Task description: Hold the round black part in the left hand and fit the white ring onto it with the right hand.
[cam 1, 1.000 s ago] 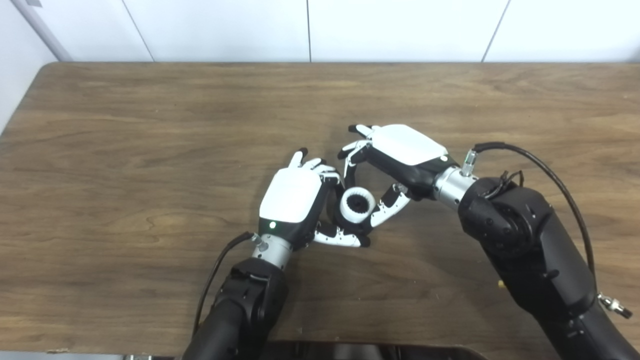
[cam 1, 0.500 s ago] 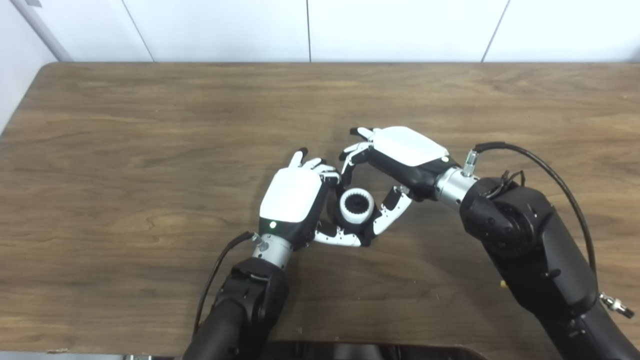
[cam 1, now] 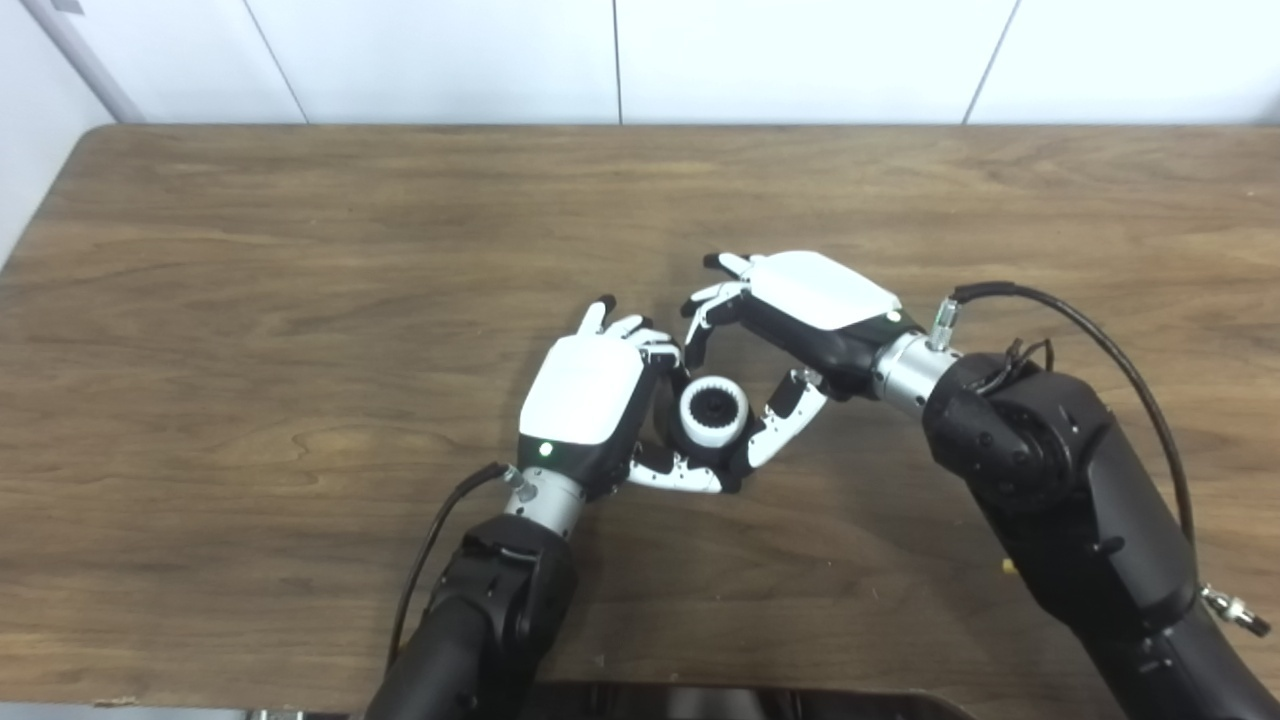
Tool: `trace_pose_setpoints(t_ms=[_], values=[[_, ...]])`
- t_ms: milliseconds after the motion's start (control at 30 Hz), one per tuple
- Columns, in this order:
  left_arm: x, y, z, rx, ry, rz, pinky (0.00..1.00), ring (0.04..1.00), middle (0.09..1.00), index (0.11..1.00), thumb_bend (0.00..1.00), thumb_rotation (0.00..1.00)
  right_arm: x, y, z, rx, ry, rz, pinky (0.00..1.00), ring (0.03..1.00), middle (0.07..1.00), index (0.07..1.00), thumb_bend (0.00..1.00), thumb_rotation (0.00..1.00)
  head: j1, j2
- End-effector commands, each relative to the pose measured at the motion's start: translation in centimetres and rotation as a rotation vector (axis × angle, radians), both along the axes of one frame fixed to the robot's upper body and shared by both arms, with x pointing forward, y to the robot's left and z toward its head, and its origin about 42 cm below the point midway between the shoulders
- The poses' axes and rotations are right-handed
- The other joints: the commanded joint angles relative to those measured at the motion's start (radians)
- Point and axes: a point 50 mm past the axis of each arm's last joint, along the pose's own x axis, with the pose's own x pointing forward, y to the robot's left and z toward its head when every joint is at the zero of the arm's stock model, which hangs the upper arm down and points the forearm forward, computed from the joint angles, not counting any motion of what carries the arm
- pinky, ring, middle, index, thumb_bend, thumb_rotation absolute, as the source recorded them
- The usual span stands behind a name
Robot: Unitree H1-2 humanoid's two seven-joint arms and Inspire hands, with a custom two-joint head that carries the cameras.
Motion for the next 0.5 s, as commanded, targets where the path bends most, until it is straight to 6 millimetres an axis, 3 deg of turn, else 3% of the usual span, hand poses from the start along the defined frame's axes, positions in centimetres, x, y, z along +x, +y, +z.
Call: trace_pose_setpoints(t_ms=[0, 467], values=[[0.0, 0.1, -0.7, 0.019, 0.035, -0.013, 1.00, 0.869, 0.760, 0.482, 0.53, 0.06, 0.2, -0.6, 2.6, 0.028, -0.091, -0.003, 1.00, 1.000, 0.859, 0.623, 1.00, 0.24, 0.000, 0.000], [-0.1, 0.8, -0.7, 0.023, 0.039, -0.006, 1.00, 0.875, 0.765, 0.482, 0.53, 0.06, 0.6, -4.4, 4.5, 0.029, -0.121, -0.110, 1.00, 1.000, 0.858, 0.657, 1.00, 0.26, -0.007, -0.011]])
